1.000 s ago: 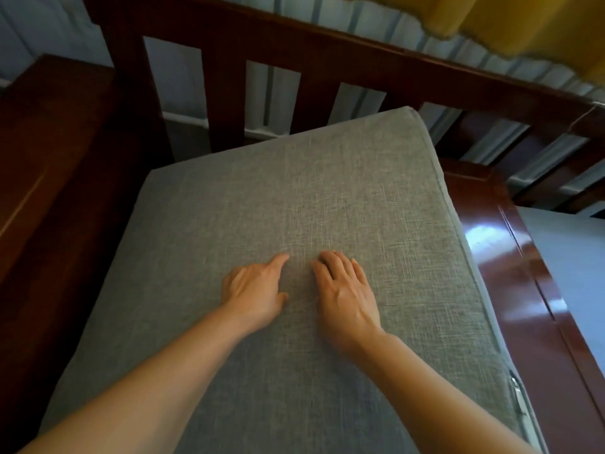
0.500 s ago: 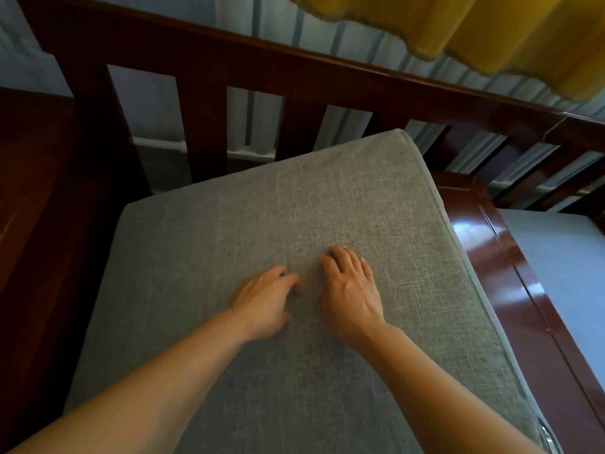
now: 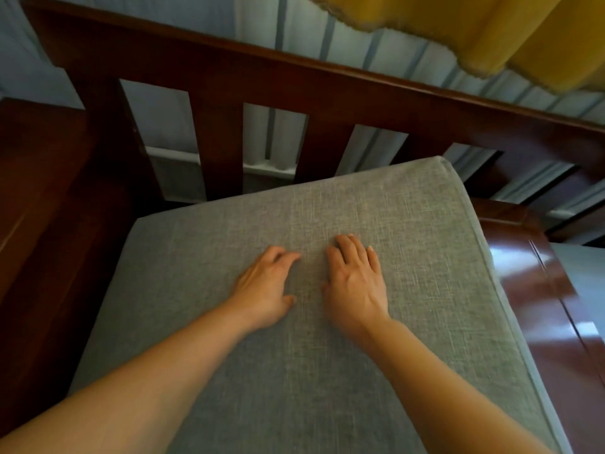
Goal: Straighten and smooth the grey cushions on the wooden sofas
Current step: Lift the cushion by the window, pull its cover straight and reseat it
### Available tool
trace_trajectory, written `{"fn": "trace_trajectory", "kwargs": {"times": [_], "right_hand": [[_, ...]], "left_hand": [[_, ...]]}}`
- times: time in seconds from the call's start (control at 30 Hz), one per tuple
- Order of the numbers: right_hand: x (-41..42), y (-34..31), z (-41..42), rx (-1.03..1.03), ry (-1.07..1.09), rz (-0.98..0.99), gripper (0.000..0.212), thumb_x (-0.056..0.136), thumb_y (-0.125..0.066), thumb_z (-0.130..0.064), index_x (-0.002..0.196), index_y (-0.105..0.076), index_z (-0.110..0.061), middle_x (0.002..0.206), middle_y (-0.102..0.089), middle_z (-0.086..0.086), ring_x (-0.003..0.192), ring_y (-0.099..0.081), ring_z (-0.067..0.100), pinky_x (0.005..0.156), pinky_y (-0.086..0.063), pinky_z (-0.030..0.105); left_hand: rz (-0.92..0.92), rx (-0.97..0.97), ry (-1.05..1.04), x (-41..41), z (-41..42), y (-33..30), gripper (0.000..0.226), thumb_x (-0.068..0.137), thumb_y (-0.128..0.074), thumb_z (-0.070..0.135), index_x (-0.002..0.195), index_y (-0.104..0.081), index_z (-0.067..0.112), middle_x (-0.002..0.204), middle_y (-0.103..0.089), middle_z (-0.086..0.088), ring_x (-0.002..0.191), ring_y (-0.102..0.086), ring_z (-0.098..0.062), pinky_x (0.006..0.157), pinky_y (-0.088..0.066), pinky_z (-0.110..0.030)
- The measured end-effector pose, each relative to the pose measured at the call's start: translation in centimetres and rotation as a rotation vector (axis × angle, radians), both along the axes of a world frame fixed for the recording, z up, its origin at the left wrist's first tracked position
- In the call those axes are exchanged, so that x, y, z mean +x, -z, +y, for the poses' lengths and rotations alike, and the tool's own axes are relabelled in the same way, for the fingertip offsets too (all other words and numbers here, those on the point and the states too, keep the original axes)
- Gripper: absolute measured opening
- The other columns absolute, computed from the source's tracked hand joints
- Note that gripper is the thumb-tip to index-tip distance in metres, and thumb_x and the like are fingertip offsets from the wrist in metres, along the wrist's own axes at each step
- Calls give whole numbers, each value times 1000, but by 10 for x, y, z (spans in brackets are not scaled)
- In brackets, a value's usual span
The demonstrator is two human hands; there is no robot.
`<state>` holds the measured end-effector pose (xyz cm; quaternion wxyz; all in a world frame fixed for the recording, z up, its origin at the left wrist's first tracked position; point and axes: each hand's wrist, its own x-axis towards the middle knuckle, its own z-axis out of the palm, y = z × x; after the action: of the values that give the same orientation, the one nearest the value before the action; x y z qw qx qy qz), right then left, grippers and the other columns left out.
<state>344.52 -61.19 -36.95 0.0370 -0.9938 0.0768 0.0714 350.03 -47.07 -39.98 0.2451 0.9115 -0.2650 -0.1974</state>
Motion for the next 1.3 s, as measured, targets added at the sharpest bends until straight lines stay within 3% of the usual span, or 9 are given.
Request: {"fn": "trace_trajectory", "kwargs": {"times": [0.1,0.23,0.5,0.63,0.77,0.97,1.1,1.2,1.3], "right_hand": [[19,6,2,-6,-30,17,57,96,-37,-28,148,-21,-10,157,-8,6,146,3,22,116,9,39],[48,23,18,-7,-19,3,56,98,-30,-26,150,-15,-11,159,-4,5,146,7,21,114,13,40],[124,42,9,-120,42,11,61,99,-29,-38,152,-9,-14,159,-3,4,146,6,22,115,10,43],[154,43,-1,-198,50,76,58,101,-22,-39,152,-9,-14,159,-7,6,146,3,23,116,6,46],[176,44,-8,-276,50,111,54,99,-24,-42,143,-35,-13,144,-40,6,138,-25,26,116,-2,49],[189,42,-20,-288,18,168,61,96,-24,-56,132,-48,-14,130,-53,8,125,-43,26,110,-19,44],[188,42,-23,-271,-15,150,58,97,-24,-54,132,-48,-14,131,-54,8,124,-45,26,106,-25,40],[183,36,-23,-268,-38,137,55,99,-23,-52,130,-49,-16,129,-56,8,122,-47,26,105,-26,40],[171,28,-25,-271,-66,114,52,99,-23,-52,126,-52,-17,125,-59,7,119,-50,25,102,-28,40]], "left_hand": [[-59,24,10,22,-2,11,75,85,-66,33,147,-25,26,146,-25,5,134,-30,-16,109,-29,-31],[-65,48,-133,62,6,31,77,89,-62,34,150,-16,29,157,-10,-1,144,-14,-21,115,-20,-37],[-39,64,-161,131,14,55,70,96,-49,37,152,-7,31,160,-4,2,146,-10,-19,116,-18,-41],[11,83,-111,157,6,65,58,101,-37,35,152,-9,28,159,-13,3,145,-14,-17,116,-18,-38],[46,106,-109,173,-10,70,51,103,-29,36,151,-14,30,157,-19,4,143,-19,-17,115,-19,-37],[82,193,-140,182,-25,80,53,100,-19,50,148,-23,29,152,-30,-1,139,-26,-22,112,-19,-44],[3,182,-176,178,-28,79,50,100,-19,47,134,-43,17,137,-46,-6,126,-39,-24,105,-28,-42],[-17,155,-178,173,-28,73,49,101,-18,46,126,-47,16,131,-50,-6,121,-42,-23,101,-29,-41],[-43,109,-165,166,-28,68,43,100,-17,49,106,-49,20,112,-54,-1,112,-46,-22,94,-30,-39]]}}
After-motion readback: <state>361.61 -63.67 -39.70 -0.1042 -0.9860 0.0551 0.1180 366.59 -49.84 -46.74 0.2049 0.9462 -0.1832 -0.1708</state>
